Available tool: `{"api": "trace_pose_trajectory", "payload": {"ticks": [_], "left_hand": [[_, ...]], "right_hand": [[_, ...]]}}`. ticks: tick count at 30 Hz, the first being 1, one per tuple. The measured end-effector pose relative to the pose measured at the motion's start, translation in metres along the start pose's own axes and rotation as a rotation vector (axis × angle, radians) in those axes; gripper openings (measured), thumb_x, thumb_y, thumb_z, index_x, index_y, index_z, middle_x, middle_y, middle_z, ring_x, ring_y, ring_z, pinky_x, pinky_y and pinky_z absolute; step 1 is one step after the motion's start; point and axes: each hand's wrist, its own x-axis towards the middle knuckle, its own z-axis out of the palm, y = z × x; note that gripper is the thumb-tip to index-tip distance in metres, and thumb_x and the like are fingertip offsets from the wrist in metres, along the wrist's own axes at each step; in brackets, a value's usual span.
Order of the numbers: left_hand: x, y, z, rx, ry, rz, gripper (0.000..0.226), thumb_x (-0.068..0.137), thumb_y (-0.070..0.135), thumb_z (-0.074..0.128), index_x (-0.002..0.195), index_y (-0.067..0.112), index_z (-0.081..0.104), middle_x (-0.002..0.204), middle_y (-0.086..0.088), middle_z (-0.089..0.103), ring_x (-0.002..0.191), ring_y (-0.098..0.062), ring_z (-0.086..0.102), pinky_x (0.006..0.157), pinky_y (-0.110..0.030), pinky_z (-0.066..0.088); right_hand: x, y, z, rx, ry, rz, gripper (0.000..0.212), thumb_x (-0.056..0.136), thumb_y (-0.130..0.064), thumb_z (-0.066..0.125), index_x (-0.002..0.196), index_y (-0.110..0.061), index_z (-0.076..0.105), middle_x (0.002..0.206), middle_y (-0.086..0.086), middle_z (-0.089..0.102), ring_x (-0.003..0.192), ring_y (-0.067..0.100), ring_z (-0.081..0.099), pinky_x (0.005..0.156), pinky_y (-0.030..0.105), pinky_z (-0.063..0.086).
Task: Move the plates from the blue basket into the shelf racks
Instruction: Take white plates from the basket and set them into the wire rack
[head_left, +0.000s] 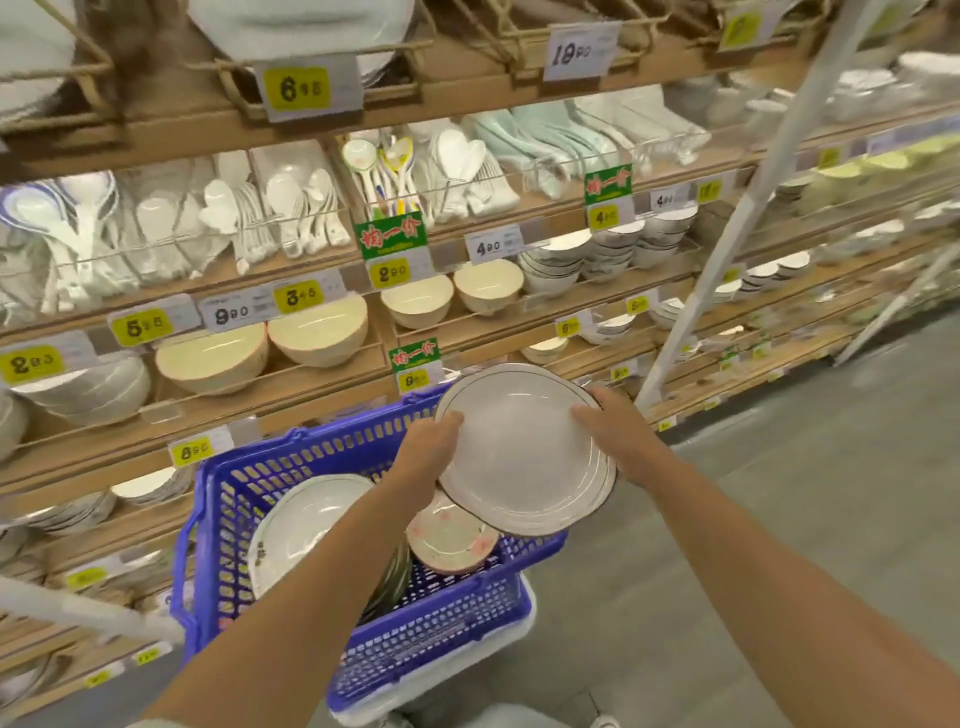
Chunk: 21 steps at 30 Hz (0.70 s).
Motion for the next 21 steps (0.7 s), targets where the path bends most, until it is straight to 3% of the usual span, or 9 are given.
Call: {"api": "trace_pose_trajectory", "payload": {"ticks": [2,4,6,8,10,12,15,19,21], "left_hand": [[-0.012,0.006,0.042,0.026,-0.029,0.026,0.031,0.094,0.034,0.051,0.109,0.008,0.058,0.098,-0.011,0.065,0.087,-0.023,0.062,0.068,-0.031,0.049],[-0.023,0.012,0.082,0.041,-0.038,0.061,0.031,0.094,0.036,0.050,0.108,0.008,0.055,0.098,-0.012,0.064,0.088,-0.025,0.062,0.077,-0.034,0.051],[-0.032,0.018,0.120,0.039,-0.045,0.087,0.034,0.095,0.036,0.049,0.115,0.009,0.053,0.100,-0.011,0.063,0.092,-0.026,0.062,0.082,-0.036,0.051],[-0.042,0.027,0.153,0.015,-0.068,0.100,0.038,0.096,0.035,0.048,0.125,0.010,0.051,0.105,-0.009,0.060,0.092,-0.024,0.059,0.075,-0.032,0.049],[-0.050,0.037,0.181,0.013,-0.074,0.121,0.039,0.097,0.033,0.048,0.128,0.010,0.050,0.105,-0.007,0.057,0.090,-0.022,0.057,0.071,-0.029,0.044],[-0.056,0.047,0.201,0.006,-0.080,0.137,0.036,0.095,0.032,0.049,0.124,0.011,0.052,0.103,-0.006,0.061,0.090,-0.023,0.060,0.072,-0.030,0.048],[-0.058,0.066,0.221,0.011,-0.085,0.153,0.030,0.092,0.031,0.050,0.115,0.012,0.055,0.104,-0.011,0.065,0.091,-0.027,0.063,0.077,-0.035,0.051],[-0.050,0.096,0.227,0.008,-0.077,0.204,0.011,0.091,0.026,0.051,0.084,0.018,0.056,0.078,-0.001,0.062,0.068,-0.016,0.060,0.056,-0.024,0.047],[-0.044,0.112,0.227,-0.001,-0.071,0.208,0.012,0.090,0.028,0.053,0.081,0.020,0.054,0.081,-0.003,0.063,0.072,-0.019,0.060,0.062,-0.027,0.048]], "right_hand": [[-0.004,0.015,-0.044,0.028,0.016,-0.010,0.023,0.091,-0.014,0.048,0.107,-0.020,0.064,0.103,0.007,0.066,0.090,0.021,0.063,0.076,0.037,0.054],[-0.006,0.028,-0.085,0.054,0.046,-0.010,0.020,0.093,-0.016,0.048,0.104,-0.022,0.063,0.104,0.006,0.064,0.093,0.023,0.063,0.084,0.042,0.054],[-0.007,0.039,-0.122,0.064,0.088,-0.015,0.018,0.094,-0.017,0.048,0.103,-0.027,0.060,0.106,0.004,0.062,0.093,0.022,0.062,0.082,0.039,0.053],[-0.008,0.046,-0.155,0.083,0.114,-0.019,0.019,0.095,-0.016,0.049,0.107,-0.025,0.061,0.112,0.006,0.062,0.096,0.024,0.062,0.082,0.038,0.053],[-0.009,0.051,-0.185,0.101,0.125,-0.027,0.017,0.094,-0.016,0.049,0.096,-0.026,0.061,0.108,0.007,0.064,0.093,0.025,0.063,0.082,0.040,0.053],[-0.007,0.053,-0.211,0.115,0.133,-0.034,0.018,0.094,-0.017,0.049,0.093,-0.029,0.061,0.105,0.004,0.065,0.093,0.022,0.064,0.083,0.041,0.053],[0.002,0.048,-0.237,0.143,0.140,-0.051,0.019,0.096,-0.019,0.049,0.111,-0.021,0.060,0.107,0.005,0.064,0.094,0.024,0.063,0.085,0.042,0.053],[0.021,0.030,-0.256,0.196,0.145,-0.091,0.019,0.097,-0.017,0.050,0.112,-0.017,0.061,0.112,0.011,0.064,0.102,0.031,0.063,0.092,0.048,0.052],[0.033,0.018,-0.262,0.217,0.152,-0.114,0.021,0.098,-0.017,0.049,0.115,-0.013,0.061,0.113,0.011,0.064,0.102,0.030,0.063,0.092,0.047,0.053]]}}
